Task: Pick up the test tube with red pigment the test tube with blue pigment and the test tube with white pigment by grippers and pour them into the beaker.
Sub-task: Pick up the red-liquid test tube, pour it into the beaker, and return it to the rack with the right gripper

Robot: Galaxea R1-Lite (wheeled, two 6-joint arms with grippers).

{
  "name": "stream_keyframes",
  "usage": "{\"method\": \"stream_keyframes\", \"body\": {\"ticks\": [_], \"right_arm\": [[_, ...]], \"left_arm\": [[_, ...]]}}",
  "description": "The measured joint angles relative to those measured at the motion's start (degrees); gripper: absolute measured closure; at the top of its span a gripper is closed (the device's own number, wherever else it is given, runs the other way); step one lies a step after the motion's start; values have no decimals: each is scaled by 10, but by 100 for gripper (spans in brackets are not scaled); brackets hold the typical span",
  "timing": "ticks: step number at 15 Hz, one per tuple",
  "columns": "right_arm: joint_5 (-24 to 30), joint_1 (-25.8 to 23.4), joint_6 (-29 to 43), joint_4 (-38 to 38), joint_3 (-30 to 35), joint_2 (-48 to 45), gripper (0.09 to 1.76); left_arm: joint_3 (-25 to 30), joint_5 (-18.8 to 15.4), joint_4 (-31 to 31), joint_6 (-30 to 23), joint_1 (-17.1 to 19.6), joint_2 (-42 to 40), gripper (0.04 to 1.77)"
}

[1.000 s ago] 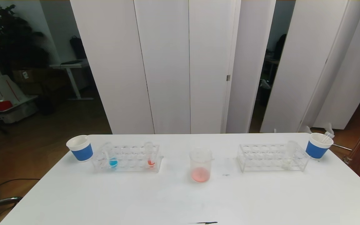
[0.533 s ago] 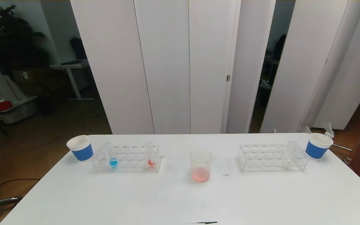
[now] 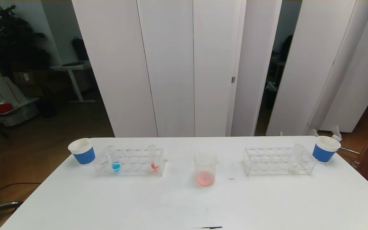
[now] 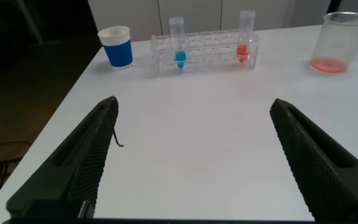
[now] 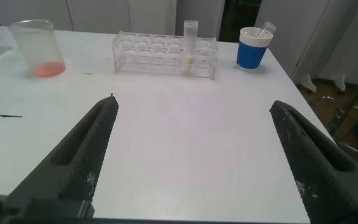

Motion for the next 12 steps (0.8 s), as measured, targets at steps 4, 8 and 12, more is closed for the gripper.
{"method": "stream_keyframes", "body": {"ticks": [4,8,12], "right_arm": [[-16,0,13,-4,20,-1,10],[-16,0,13,-4,22,-1,10],[-16,-1,13,-9,22,-1,10]], "left_arm": [[0,0,0,0,0,0,7],[0,0,0,0,0,0,7],[0,0,0,0,0,0,7]]}}
